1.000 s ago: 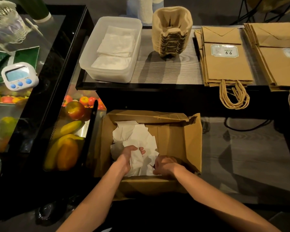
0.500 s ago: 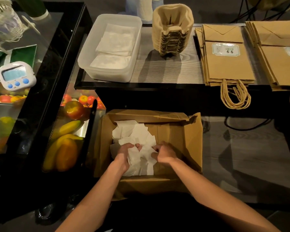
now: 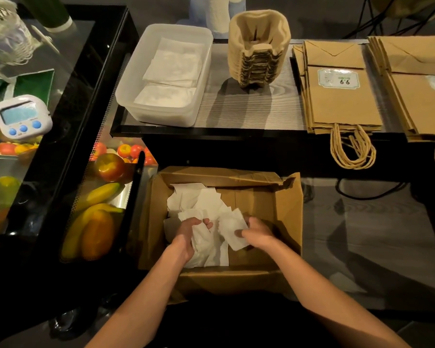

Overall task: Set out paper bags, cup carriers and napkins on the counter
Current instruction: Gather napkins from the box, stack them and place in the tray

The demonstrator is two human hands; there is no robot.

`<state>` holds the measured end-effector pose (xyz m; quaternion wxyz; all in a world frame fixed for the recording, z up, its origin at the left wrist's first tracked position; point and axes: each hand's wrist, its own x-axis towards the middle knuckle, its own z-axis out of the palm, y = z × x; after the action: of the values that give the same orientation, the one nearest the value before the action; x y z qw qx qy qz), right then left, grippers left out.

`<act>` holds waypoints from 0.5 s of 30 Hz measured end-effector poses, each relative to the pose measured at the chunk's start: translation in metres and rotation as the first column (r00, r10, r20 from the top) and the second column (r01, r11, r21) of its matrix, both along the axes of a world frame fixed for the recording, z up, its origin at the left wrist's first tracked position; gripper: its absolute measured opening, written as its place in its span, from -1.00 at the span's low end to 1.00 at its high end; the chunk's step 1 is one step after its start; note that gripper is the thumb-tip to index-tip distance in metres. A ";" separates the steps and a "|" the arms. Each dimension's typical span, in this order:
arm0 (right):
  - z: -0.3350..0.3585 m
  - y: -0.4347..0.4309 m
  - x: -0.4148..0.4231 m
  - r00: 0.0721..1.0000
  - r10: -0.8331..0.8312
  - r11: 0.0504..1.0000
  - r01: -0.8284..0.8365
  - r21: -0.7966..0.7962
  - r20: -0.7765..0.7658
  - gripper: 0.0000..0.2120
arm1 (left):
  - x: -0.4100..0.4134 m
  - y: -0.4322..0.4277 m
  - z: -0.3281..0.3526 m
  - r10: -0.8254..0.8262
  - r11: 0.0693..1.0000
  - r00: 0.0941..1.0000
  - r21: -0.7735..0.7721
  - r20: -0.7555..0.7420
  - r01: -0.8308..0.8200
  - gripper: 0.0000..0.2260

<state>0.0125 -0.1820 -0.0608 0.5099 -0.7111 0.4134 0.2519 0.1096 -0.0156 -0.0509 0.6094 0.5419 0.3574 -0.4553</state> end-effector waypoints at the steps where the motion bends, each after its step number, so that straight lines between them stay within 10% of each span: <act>1: 0.002 -0.006 -0.003 0.993 -0.113 0.992 0.110 0.063 0.045 -0.61 | 0.000 -0.002 0.001 -0.003 1.000 1.000 -0.003 0.003 0.003 -0.83; 8: 0.013 -0.019 -0.009 0.790 -0.596 0.614 0.333 0.716 0.144 -0.50 | -0.008 -0.015 0.012 -0.083 0.987 0.992 -0.129 0.100 0.096 -0.74; 12: 0.012 0.004 0.002 0.955 -0.246 0.931 0.186 0.312 0.163 -0.60 | -0.014 -0.022 0.014 -0.060 0.977 0.995 -0.201 0.080 0.075 -0.54; 15: 0.010 0.010 0.007 0.979 -0.106 0.991 0.089 0.103 0.174 -0.59 | -0.015 -0.025 0.014 -0.042 0.976 0.997 -0.212 0.068 0.056 -0.50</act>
<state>0.0192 -0.1724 -0.0504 0.5899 -0.6846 0.3880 0.1812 0.0942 -0.0406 -0.0371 0.6638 0.4958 0.2735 -0.4887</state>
